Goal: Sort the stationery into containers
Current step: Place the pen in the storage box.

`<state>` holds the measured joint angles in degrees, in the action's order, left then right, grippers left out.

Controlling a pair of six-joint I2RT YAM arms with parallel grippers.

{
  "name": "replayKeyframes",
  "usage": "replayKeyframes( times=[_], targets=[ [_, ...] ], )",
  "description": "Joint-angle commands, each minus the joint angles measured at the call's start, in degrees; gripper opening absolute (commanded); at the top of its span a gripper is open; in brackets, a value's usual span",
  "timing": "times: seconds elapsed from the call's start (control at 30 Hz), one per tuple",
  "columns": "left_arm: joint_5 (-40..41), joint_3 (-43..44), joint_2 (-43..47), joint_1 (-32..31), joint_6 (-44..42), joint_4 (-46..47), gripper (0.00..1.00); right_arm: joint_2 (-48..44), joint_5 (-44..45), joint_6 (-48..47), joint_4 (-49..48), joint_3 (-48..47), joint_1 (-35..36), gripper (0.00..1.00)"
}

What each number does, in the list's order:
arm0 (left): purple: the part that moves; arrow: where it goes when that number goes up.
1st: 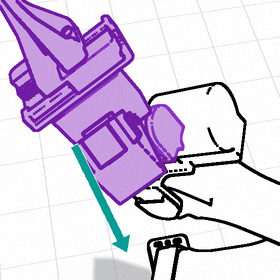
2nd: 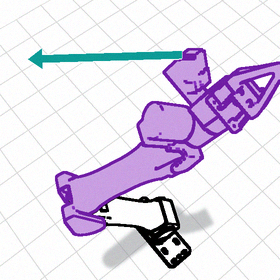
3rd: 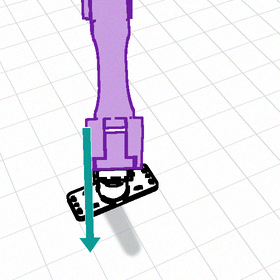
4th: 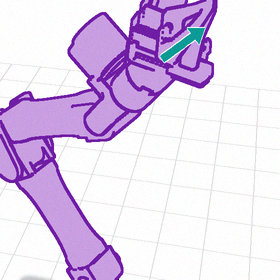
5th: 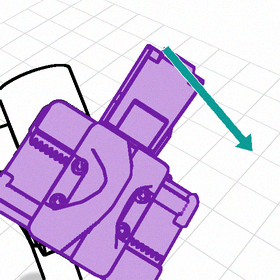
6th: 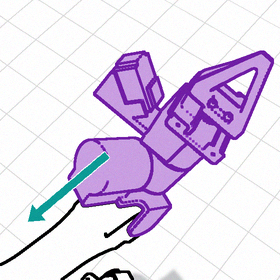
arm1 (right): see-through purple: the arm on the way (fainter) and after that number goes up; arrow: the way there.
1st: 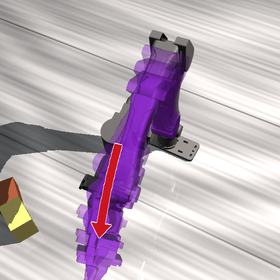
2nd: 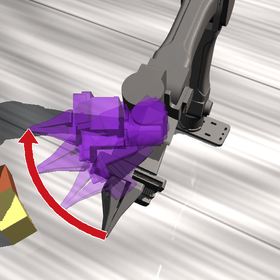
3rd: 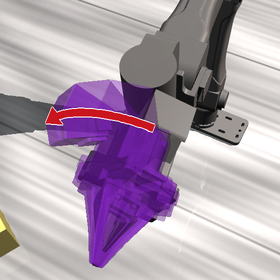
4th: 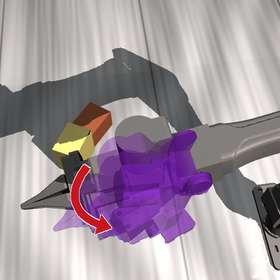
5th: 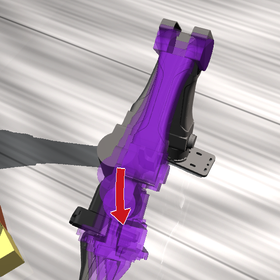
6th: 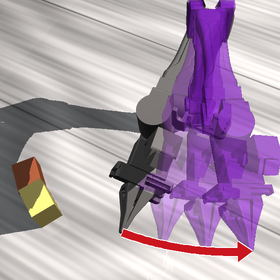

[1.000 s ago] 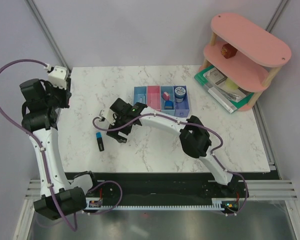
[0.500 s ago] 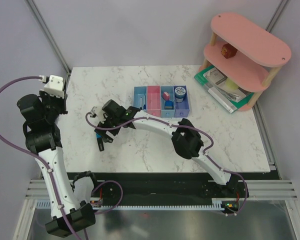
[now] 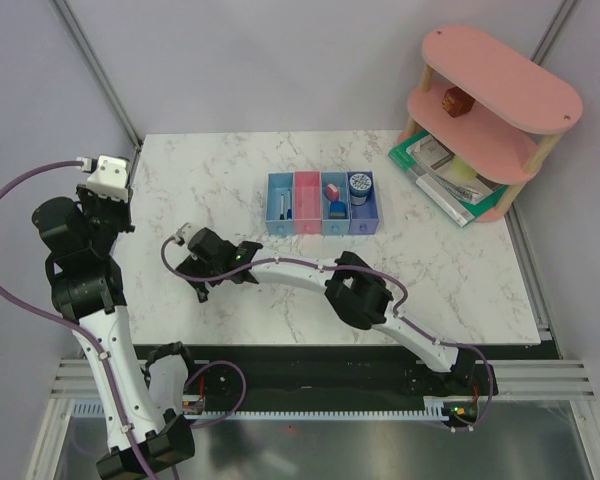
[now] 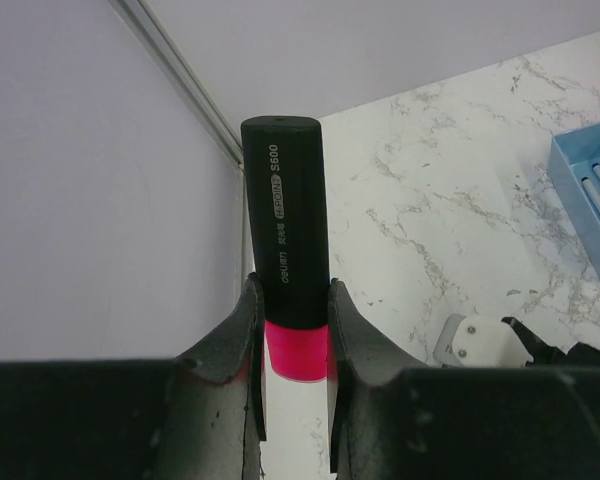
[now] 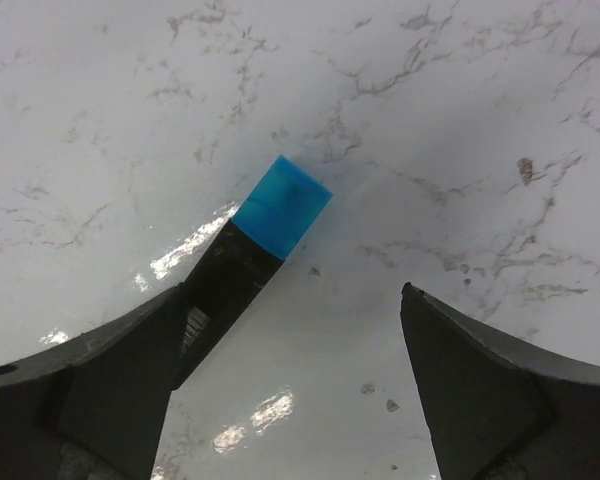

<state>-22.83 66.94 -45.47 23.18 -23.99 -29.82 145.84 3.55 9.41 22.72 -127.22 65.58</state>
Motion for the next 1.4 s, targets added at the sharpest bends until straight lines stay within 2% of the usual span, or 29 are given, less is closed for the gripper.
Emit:
replayKeyframes(
  times=[0.0,0.27,0.33,0.4,0.47,0.53,0.57,0.63,0.67,0.7,0.87,1.0,1.23,1.37],
  targets=[
    [0.24,0.30,0.65,0.38,-1.33,3.02,0.02,2.69,9.01,0.44,-1.01,-2.33,2.27,0.94],
    [0.24,-0.23,-0.84,0.38,-0.54,5.04,0.02,6.12,10.59,0.17,-1.36,-4.17,3.41,0.93],
    [-0.02,-0.23,-1.28,0.38,-0.27,5.21,0.02,6.56,11.30,-0.44,-1.36,-4.09,3.33,0.86],
    [-0.02,-0.32,-1.37,0.38,-0.18,5.74,0.02,6.21,11.74,-1.23,-1.36,-3.13,3.24,0.78],
    [-0.11,-0.40,-1.46,0.38,-0.27,5.92,0.02,5.69,11.48,-1.15,-1.36,-1.37,2.62,0.54],
    [-0.20,-0.58,-1.55,0.38,-0.18,6.44,0.02,5.07,9.99,-1.15,-0.93,-0.58,2.10,0.48],
    [-0.37,-0.67,-1.55,0.46,-0.18,6.71,0.02,4.98,9.81,-1.58,-0.66,-0.05,2.01,0.37],
    [-0.90,-0.84,-1.72,0.38,-0.09,6.80,0.02,4.02,9.81,-2.37,0.47,1.09,1.92,0.26],
    [-1.07,-0.93,-1.81,0.38,-0.09,6.71,0.02,3.58,9.72,-2.90,0.92,1.62,1.92,0.18],
    [-1.69,-1.19,-1.99,0.29,-0.70,6.71,0.02,2.44,9.63,-3.78,1.27,2.32,1.83,0.15],
    [-7.22,-2.69,-3.39,0.38,-6.58,5.22,0.02,-5.02,12.44,-10.62,1.89,10.92,1.04,0.07],
    [-11.26,-3.48,-5.50,0.38,-9.14,3.90,0.02,-15.99,15.95,-16.52,1.01,17.26,-2.03,0.07],
    [-20.93,0.90,-13.67,0.20,-7.04,2.41,0.02,-35.06,23.51,-29.61,0.40,24.99,-8.36,0.07],
    [-23.75,3.89,-18.85,-2.07,-7.91,2.49,0.02,-42.10,25.97,-37.60,0.04,29.48,-9.77,0.08]
  ],
)
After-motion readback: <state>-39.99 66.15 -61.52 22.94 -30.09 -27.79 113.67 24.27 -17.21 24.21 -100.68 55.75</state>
